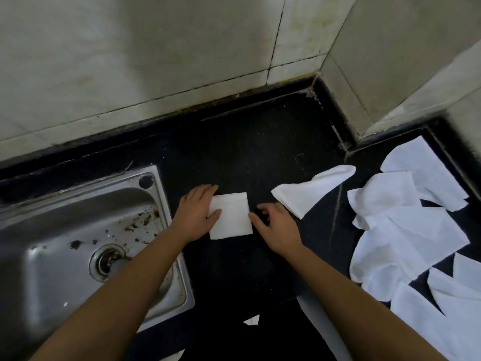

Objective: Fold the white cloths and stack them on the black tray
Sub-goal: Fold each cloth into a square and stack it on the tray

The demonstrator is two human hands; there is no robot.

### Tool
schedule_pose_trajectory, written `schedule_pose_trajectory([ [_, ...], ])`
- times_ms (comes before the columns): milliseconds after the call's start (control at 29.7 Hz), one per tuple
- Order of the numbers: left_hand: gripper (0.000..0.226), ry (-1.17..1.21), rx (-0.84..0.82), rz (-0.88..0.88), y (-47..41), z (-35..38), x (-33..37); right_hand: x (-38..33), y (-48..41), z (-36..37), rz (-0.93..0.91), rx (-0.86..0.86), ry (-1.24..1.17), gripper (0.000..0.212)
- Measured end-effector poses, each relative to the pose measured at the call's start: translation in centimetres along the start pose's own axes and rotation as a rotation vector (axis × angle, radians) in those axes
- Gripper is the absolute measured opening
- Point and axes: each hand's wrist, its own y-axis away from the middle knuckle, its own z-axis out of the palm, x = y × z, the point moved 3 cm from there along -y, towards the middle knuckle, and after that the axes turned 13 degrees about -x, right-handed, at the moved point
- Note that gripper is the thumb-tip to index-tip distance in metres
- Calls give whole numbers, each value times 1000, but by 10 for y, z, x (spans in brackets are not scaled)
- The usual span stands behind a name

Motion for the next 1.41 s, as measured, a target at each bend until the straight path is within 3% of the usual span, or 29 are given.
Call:
schedule_pose_trajectory([
  [135,58,-169,-75,56,-29,-20,28,-4,13,14,168,-155,-9,54],
  [336,67,-424,-365,107,-64,-15,54,-10,13,23,235,-124,-18,33],
  [437,60,-520,-459,130,-64,-11,59,-6,13,18,227,-140,-52,23],
  [605,42,-529,-379,121,-49,-9,54,0,10,3,183,-151,-135,13],
  [841,15,-105,-216,75,-33,-9,33,2,-3,-8,115,-151,-325,8],
  [1043,15,293,-184,-10,-11,-37,27,-15,1,-23,127,-316,-636,40],
  [1177,18,604,-107,-9,9,-71,27,-40,8,-54,62,-364,-655,27],
  [1413,19,953,-10,146,43,-122,64,-79,38,-116,-138,-189,-751,15],
])
